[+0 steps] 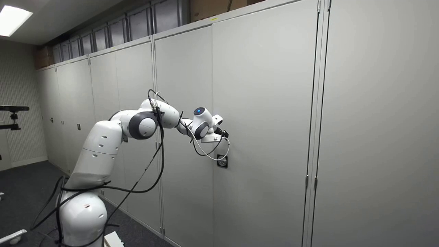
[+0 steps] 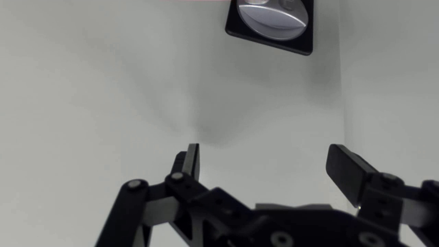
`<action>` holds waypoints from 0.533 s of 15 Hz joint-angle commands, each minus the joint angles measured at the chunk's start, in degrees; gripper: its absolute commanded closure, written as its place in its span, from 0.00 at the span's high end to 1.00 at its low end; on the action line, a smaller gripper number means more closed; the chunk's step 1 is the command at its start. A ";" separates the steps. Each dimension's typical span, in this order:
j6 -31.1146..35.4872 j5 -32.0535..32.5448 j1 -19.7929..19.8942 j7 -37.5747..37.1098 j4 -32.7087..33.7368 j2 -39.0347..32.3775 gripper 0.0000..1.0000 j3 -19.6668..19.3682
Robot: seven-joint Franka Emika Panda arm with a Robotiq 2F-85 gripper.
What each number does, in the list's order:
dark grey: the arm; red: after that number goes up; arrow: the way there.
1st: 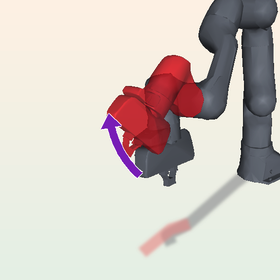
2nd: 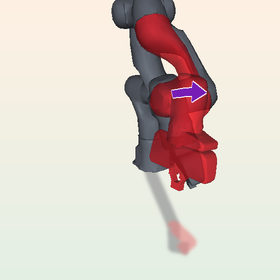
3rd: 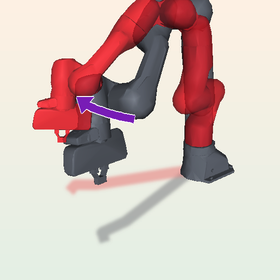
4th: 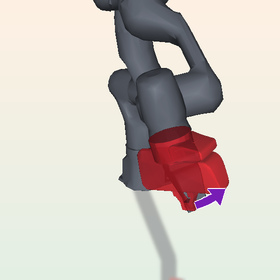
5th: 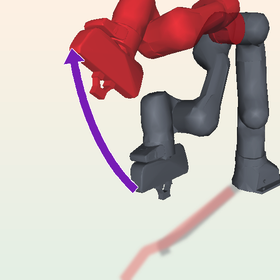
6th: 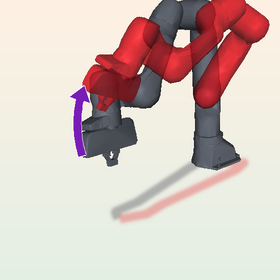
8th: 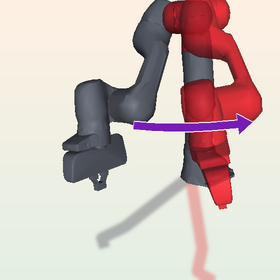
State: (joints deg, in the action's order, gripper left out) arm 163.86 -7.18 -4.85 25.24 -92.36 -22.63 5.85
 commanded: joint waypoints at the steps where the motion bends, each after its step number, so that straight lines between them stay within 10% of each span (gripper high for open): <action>1: 1.01 0.05 0.47 1.26 -8.50 7.07 1.00 0.23; 8: -0.04 -0.64 0.62 1.54 -19.83 16.48 1.00 0.35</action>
State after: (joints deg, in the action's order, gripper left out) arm 163.86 -7.22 -4.86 25.29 -104.51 -12.92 5.86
